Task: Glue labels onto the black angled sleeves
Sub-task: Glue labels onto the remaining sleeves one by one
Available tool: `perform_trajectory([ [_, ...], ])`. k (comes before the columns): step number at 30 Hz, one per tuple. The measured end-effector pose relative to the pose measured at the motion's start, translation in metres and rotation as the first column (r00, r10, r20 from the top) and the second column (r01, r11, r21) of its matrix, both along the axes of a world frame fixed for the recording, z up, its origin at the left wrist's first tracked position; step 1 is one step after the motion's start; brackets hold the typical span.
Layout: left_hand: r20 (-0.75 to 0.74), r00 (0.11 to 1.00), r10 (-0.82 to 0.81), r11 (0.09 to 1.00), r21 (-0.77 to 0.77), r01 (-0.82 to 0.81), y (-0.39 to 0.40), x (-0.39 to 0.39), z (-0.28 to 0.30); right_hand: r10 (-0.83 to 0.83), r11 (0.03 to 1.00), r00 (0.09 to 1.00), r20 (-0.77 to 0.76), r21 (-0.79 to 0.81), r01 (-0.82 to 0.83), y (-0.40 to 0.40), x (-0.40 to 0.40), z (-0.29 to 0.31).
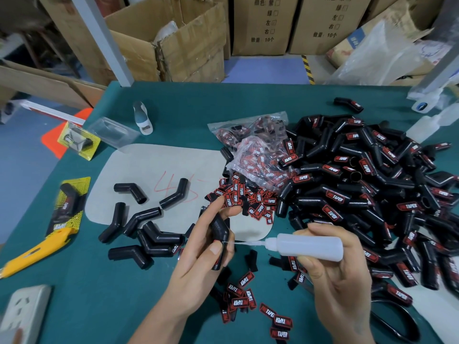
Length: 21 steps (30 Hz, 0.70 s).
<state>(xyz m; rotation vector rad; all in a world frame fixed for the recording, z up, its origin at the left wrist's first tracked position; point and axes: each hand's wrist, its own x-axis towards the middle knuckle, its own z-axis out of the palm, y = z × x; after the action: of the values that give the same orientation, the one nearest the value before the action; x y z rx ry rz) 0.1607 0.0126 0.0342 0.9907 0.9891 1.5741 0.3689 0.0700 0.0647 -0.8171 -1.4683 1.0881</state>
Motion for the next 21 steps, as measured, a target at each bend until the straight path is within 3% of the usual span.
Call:
perform_trajectory([
  [21,-0.003,1.0,-0.001,0.999,-0.035,0.001,-0.0004,-0.0006,-0.0022,0.006,1.0,1.0,0.014,-0.012,-0.005,-0.0008,0.001,0.0009],
])
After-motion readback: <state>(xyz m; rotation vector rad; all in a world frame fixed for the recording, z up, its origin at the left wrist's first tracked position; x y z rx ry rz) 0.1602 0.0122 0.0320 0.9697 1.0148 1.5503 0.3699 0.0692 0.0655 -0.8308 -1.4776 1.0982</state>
